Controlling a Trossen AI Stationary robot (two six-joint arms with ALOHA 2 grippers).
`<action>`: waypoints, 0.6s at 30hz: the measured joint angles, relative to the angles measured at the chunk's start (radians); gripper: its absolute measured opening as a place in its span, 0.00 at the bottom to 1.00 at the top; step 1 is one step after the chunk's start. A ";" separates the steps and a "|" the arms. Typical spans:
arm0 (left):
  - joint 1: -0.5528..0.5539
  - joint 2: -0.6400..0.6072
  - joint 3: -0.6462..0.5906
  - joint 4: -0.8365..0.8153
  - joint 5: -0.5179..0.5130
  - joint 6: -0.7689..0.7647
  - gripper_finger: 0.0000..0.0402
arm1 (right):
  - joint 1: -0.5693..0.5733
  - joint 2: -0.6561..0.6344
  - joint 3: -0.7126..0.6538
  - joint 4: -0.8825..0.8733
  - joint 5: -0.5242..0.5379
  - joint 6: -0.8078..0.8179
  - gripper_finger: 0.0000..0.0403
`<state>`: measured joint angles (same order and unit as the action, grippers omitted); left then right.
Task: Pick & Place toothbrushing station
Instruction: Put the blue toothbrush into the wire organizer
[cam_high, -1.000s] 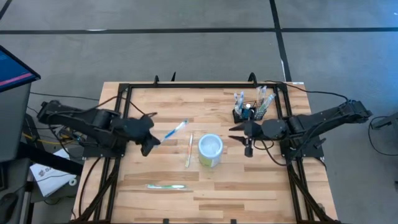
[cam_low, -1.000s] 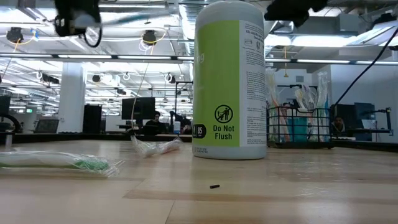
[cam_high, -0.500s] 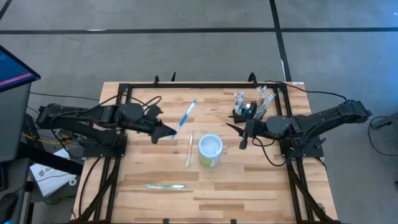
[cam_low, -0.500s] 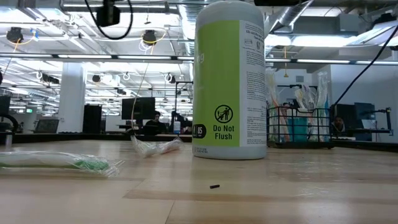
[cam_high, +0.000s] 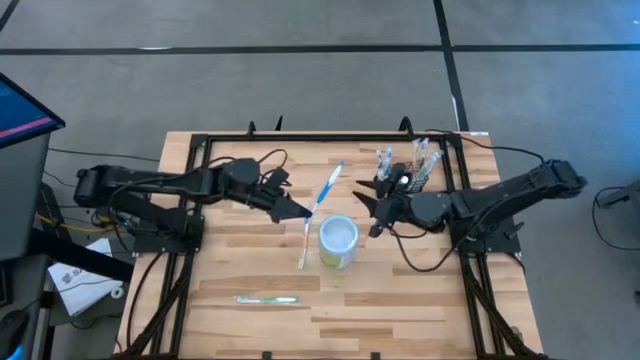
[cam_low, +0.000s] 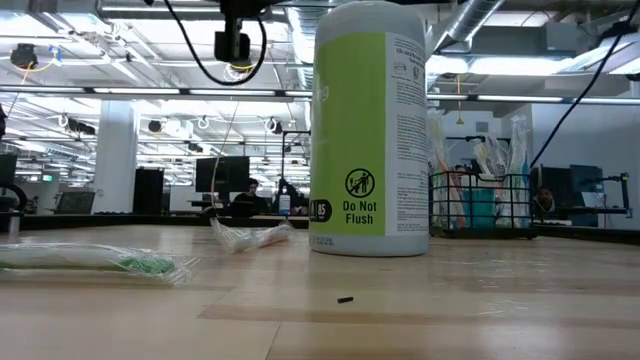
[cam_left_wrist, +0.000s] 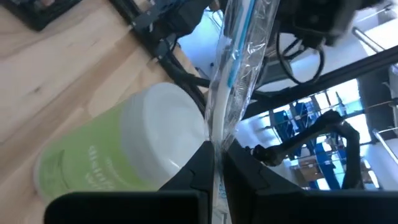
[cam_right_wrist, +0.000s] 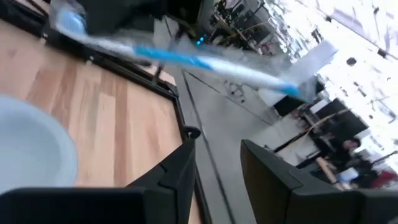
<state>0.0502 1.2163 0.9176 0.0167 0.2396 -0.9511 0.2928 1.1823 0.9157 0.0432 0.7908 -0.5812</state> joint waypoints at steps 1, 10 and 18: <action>0.006 0.008 0.000 0.018 0.006 -0.008 0.03 | 0.005 0.014 0.012 0.005 0.005 -0.012 0.29; 0.046 0.025 0.000 0.084 0.073 -0.051 0.03 | 0.044 0.118 0.067 0.074 0.129 -0.222 0.29; 0.054 0.025 0.000 0.097 0.075 -0.079 0.03 | 0.054 0.216 0.118 0.197 0.159 -0.450 0.29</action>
<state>0.1040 1.2411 0.9180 0.1139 0.3141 -1.0302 0.3470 1.3985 1.0341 0.2401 0.9496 -1.0308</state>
